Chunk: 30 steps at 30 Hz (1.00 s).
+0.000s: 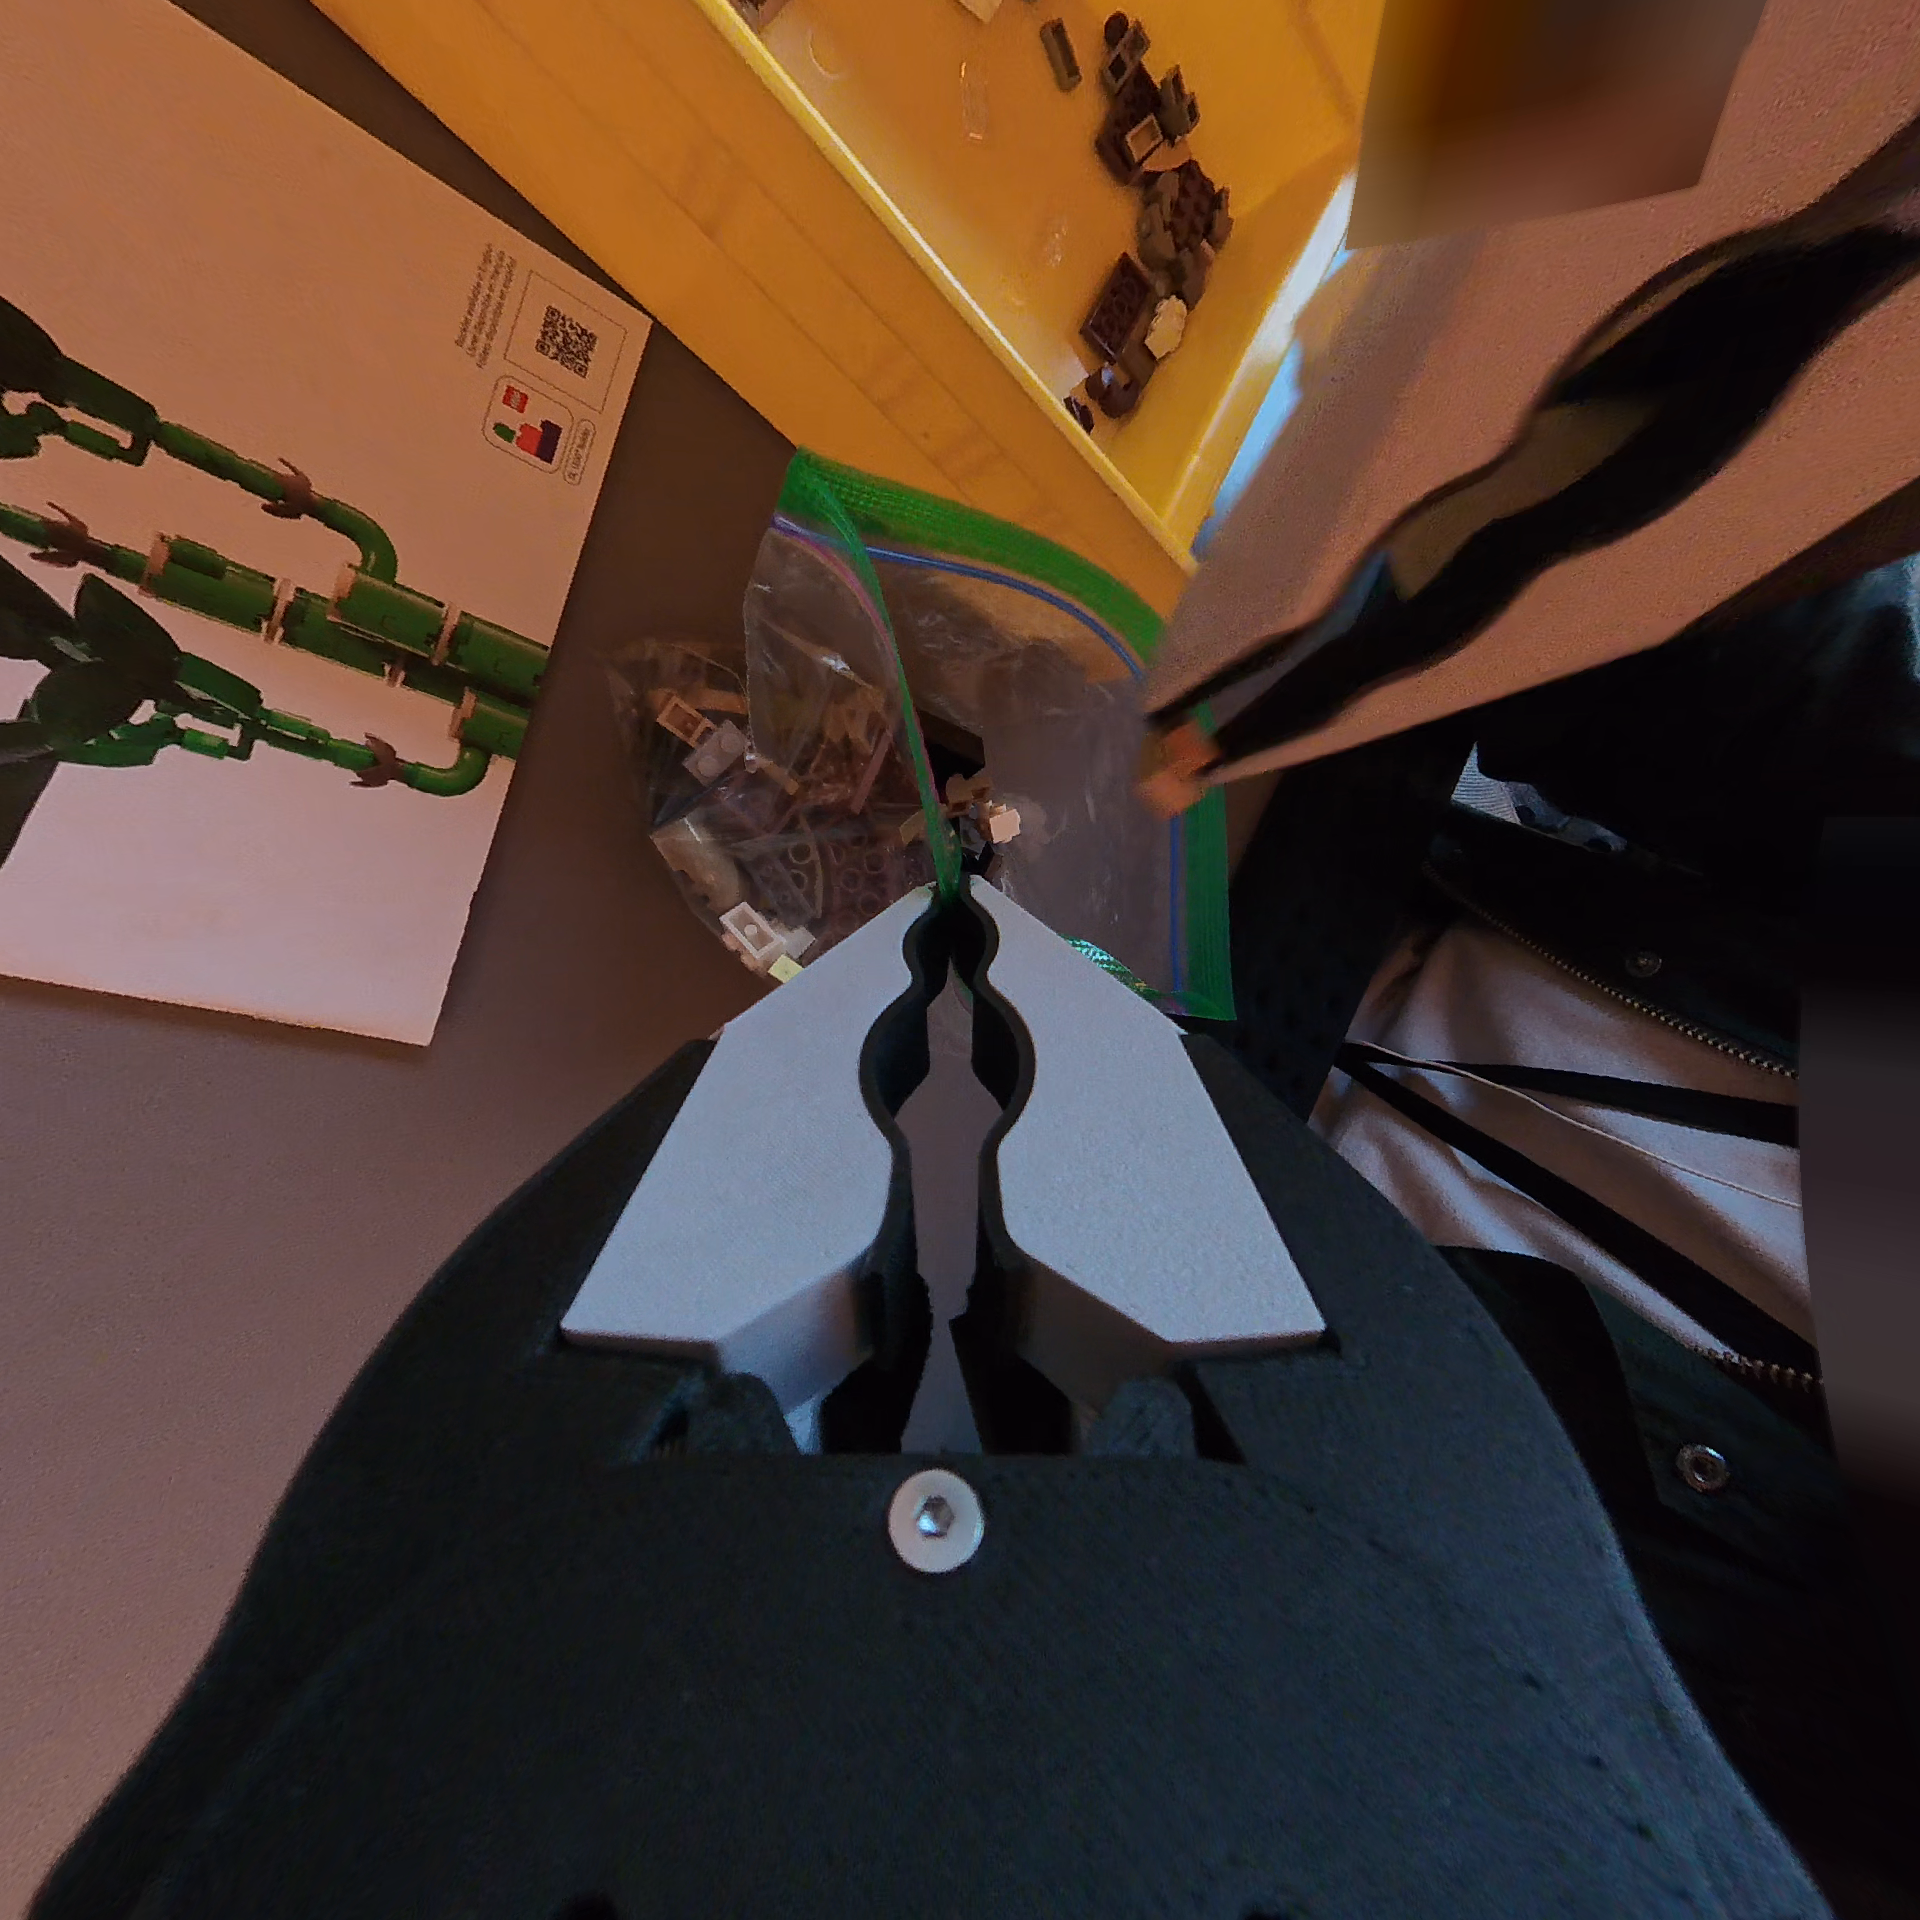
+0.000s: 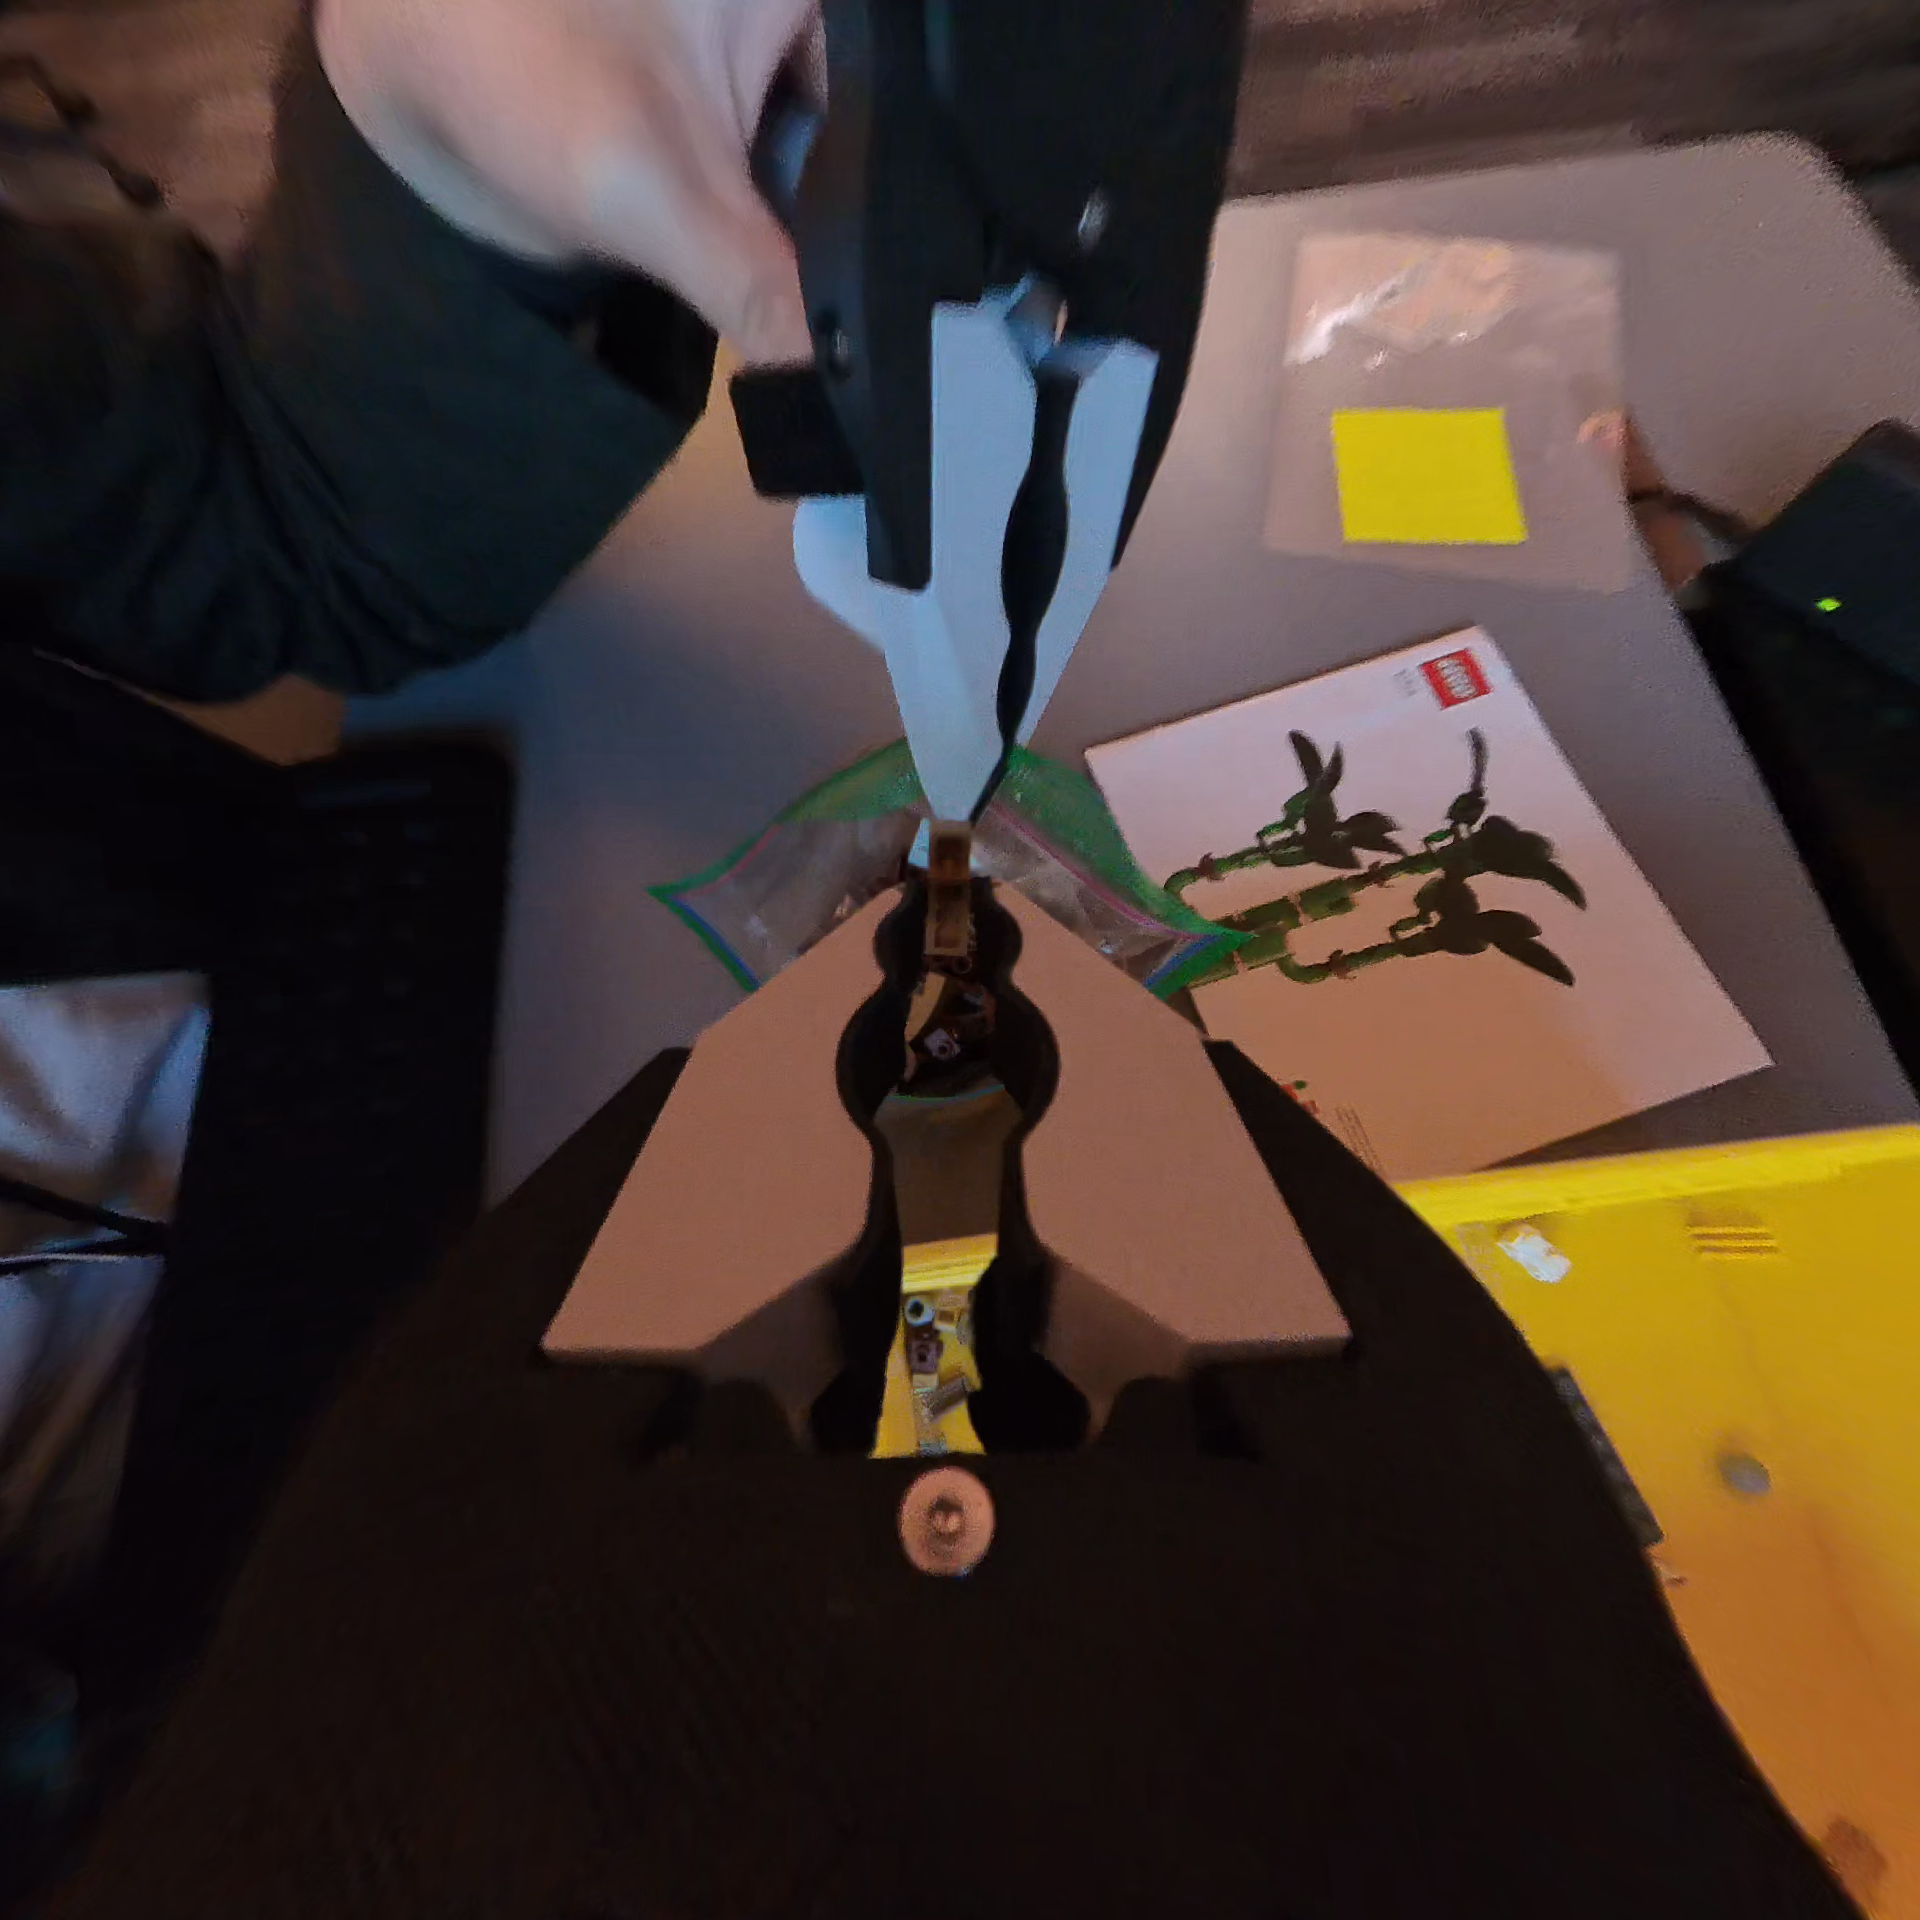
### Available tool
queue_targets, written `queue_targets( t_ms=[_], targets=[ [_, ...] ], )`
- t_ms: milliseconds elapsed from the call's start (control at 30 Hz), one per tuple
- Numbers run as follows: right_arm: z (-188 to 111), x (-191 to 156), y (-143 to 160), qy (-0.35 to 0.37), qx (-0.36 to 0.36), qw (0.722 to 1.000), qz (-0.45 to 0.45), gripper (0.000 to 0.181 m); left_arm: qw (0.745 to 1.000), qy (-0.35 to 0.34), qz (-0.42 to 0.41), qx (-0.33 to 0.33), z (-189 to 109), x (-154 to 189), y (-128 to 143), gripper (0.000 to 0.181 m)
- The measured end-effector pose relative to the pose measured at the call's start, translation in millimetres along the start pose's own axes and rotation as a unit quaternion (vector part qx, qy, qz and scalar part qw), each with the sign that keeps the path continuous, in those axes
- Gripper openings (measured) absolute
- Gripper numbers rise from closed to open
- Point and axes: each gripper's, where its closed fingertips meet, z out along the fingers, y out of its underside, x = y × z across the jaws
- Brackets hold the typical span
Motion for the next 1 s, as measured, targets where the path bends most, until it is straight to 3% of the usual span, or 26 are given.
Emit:
queue_targets(
  t_ms=[67,167,233,300,333,400,433,500,600,667,800,833,867,1000],
  targets=[
    [11,6,12,0.009,-0.033,0.999,-0.004,0.026,1.000,0.001,0.000,0.000,0,0,0,0.000],
    [-9,31,22,0.057,-0.043,0.997,-0.005,0.033,1.000,0.002,-0.002,0.000,0,-1,0,0.000],
    [-41,82,36,0.177,-0.041,0.983,0.020,0.031,1.000,0.001,-0.001,0.000,-1,0,0,0.000],
    [-72,132,77,0.287,-0.088,0.951,0.079,0.029,1.000,0.001,-0.001,0.000,-1,0,0,0.000],
    [-79,146,99,0.306,-0.114,0.938,0.116,0.029,1.000,0.001,0.000,-0.001,0,0,0,0.000],
    [-72,156,131,0.289,-0.130,0.927,0.202,0.029,1.000,0.001,0.000,-0.001,0,0,0,0.000],
    [-61,150,141,0.248,-0.141,0.931,0.229,0.029,1.000,0.002,-0.001,-0.002,0,0,0,0.000],
    [-47,141,156,0.207,-0.185,0.935,0.222,0.028,1.000,0.003,-0.002,-0.002,0,0,0,0.000],
    [-42,142,174,0.223,-0.252,0.927,0.164,0.027,1.000,0.003,-0.003,-0.002,1,0,0,0.000],
    [-41,145,186,0.231,-0.277,0.917,0.172,0.025,1.000,0.003,-0.002,-0.003,1,0,0,0.000],
    [-36,142,200,0.210,-0.295,0.912,0.192,0.025,1.000,0.003,-0.001,-0.004,1,1,1,0.000],
    [-36,141,202,0.207,-0.300,0.912,0.189,0.016,1.000,0.003,-0.001,-0.003,1,1,1,0.000],
    [-35,140,201,0.202,-0.297,0.915,0.184,0.007,1.000,0.003,-0.001,-0.003,0,1,0,0.000],
    [-46,137,177,0.207,-0.261,0.925,0.185,0.007,1.000,0.003,-0.001,-0.004,0,1,1,0.000]
  ],
)
